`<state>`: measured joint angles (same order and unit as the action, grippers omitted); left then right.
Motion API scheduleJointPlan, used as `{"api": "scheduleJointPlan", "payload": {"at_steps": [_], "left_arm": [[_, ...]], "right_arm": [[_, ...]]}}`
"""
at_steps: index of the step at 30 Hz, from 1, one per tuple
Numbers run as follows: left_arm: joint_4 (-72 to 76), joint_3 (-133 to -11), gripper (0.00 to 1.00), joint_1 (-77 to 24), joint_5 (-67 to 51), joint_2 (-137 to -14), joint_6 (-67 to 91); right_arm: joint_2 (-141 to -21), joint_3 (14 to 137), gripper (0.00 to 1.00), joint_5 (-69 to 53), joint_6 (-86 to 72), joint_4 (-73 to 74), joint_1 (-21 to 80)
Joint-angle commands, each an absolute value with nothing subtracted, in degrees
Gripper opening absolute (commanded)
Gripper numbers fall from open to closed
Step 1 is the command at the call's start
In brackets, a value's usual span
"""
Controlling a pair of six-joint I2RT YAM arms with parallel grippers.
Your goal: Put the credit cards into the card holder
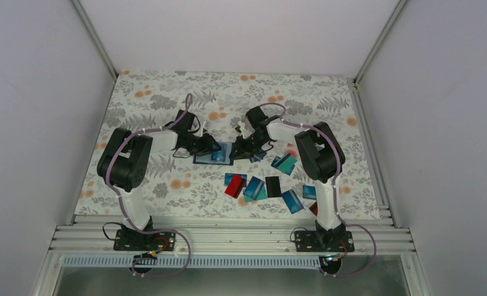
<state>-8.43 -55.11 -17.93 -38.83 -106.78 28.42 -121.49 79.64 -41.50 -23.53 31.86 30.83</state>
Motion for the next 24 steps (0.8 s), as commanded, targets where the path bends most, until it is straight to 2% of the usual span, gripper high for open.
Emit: {"api": "scheduleJointPlan", "payload": {"at_steps": [1, 5, 8, 13, 24], "left_arm": [[-15.88, -58.43, 0.4, -18.6, -34.63, -106.73, 24.12], [-19.48, -60.47, 0.51, -19.34, -32.81, -106.49, 22.17], [-20.9, -61.36, 0.55, -19.69, -32.46, -106.36, 21.43], [-24.96, -64.15, 0.57, -20.1, -31.15, -105.88, 20.14], [-29.06, -67.14, 0.6, -20.38, -29.41, -107.81, 17.15]], "right_arm": [[-120.27, 81.25, 0.19, -38.31, -21.48, 36.68, 30.8], [-119.91, 81.85, 0.19, -36.58, -21.3, 37.34, 30.84], [-120.96, 82.62, 0.17, -36.47, -21.37, 37.3, 30.84], [-123.03, 83.53, 0.11, -36.13, -21.72, 37.14, 30.85], [-125.95, 85.69, 0.07, -36.75, -22.81, 36.9, 31.06]]}}
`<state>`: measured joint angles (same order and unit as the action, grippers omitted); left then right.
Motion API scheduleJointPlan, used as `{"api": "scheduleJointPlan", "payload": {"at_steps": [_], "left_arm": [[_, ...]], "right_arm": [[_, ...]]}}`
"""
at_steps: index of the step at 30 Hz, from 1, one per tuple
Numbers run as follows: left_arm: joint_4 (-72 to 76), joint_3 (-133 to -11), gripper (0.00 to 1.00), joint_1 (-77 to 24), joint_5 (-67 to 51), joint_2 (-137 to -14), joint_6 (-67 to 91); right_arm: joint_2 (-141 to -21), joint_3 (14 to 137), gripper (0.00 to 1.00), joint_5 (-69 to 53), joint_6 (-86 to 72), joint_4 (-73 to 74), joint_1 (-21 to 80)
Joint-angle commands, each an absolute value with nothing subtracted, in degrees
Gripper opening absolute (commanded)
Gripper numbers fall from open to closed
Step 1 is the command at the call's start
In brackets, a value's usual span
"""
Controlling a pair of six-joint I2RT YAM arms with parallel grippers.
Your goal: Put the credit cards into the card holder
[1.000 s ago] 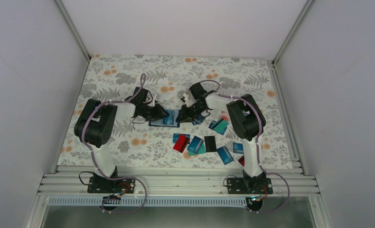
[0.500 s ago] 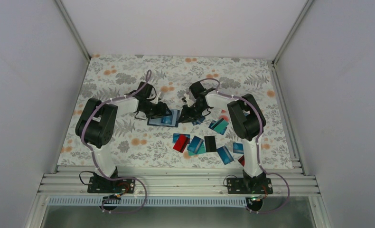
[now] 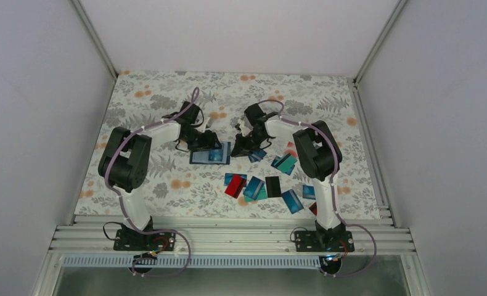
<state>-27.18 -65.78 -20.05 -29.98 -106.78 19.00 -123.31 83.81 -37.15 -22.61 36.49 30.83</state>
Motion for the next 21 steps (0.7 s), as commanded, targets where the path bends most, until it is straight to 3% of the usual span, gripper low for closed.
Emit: {"api": "scheduleJointPlan", "payload": {"at_steps": [1, 21], "left_arm": [[-29.34, -67.52, 0.6, -20.51, -29.36, -108.22, 17.06], [-40.77, -77.85, 0.61, -24.33, -24.43, -115.13, 19.6]], "right_arm": [[-126.27, 85.85, 0.06, -36.79, -22.81, 36.99, 31.08], [-128.0, 87.8, 0.04, -36.2, -24.62, 37.14, 32.53]]}}
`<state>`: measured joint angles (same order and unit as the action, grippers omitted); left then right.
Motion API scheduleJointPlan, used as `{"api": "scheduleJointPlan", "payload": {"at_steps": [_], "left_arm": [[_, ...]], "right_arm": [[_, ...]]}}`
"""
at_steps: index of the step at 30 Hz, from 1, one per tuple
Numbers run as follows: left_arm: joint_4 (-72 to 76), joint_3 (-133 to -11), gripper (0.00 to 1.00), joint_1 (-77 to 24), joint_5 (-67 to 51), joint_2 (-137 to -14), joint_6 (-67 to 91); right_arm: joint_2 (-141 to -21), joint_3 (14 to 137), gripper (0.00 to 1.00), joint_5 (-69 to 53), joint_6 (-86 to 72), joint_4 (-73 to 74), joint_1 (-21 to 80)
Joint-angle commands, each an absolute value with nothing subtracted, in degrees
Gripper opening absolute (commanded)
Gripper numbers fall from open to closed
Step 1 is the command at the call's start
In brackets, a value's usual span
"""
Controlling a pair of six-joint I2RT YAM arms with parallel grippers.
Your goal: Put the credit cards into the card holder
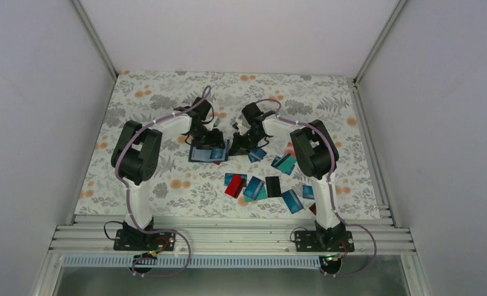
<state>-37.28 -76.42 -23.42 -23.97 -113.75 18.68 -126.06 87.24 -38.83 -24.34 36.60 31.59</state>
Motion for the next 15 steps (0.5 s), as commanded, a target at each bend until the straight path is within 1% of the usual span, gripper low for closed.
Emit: {"api": "scheduleJointPlan", "payload": {"at_steps": [1, 4, 9, 15], "left_arm": [[-41.44, -78.46, 0.6, -24.34, -24.41, -114.79, 19.6], [-43.21, -79.65, 0.61, -24.35, -25.4, -113.29, 19.96], [-43.56, -80.57, 0.61, -24.32, -31.71, -113.08, 20.39], [-45.01, -81.06, 0.62, -24.0, -30.93, -112.27, 19.83]], "right_arm": [[-127.75, 87.84, 0.04, -36.03, -24.62, 37.29, 32.46], [-126.7, 87.48, 0.04, -35.47, -24.61, 37.35, 32.21], [-125.86, 86.61, 0.04, -35.41, -24.85, 36.95, 32.04], [-124.55, 85.49, 0.05, -34.91, -24.63, 37.1, 31.77]]}}
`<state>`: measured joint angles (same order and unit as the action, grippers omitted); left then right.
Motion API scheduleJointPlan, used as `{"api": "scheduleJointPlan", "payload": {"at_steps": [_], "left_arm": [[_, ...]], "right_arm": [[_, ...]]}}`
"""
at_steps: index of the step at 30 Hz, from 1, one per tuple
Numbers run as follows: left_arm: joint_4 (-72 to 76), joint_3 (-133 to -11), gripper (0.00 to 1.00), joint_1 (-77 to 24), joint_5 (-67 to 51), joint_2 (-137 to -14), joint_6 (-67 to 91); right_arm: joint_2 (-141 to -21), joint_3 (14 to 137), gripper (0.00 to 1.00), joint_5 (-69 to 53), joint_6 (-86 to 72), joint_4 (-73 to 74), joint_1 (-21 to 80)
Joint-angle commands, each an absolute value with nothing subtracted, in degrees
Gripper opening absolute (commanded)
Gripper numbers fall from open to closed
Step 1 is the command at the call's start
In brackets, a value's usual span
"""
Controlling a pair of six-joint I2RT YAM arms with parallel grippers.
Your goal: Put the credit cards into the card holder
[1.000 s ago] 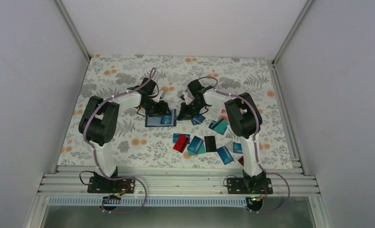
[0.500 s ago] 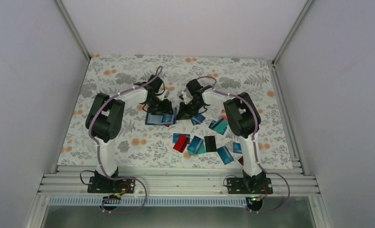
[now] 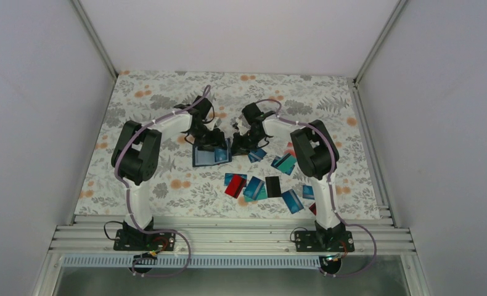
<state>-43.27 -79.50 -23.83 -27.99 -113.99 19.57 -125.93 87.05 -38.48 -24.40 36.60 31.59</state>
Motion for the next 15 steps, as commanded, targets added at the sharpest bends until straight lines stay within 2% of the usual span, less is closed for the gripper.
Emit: {"api": "scheduleJointPlan", "payload": {"at_steps": [1, 4, 11, 15], "left_arm": [[-45.14, -81.07, 0.62, -23.87, -30.78, -111.78, 19.74], [-45.73, -80.96, 0.62, -23.58, -30.32, -110.2, 19.4], [-45.28, -79.27, 0.62, -22.52, -30.15, -106.1, 17.66], [-43.25, -76.55, 0.57, -22.03, -30.07, -105.13, 16.68]], "right_arm": [[-124.1, 85.17, 0.05, -34.65, -24.57, 37.19, 31.68], [-122.37, 84.0, 0.09, -34.18, -24.15, 37.65, 31.26], [-117.88, 83.0, 0.26, -34.55, -22.13, 40.58, 30.19], [-115.47, 82.48, 0.29, -38.24, -22.03, 41.07, 30.15]]}}
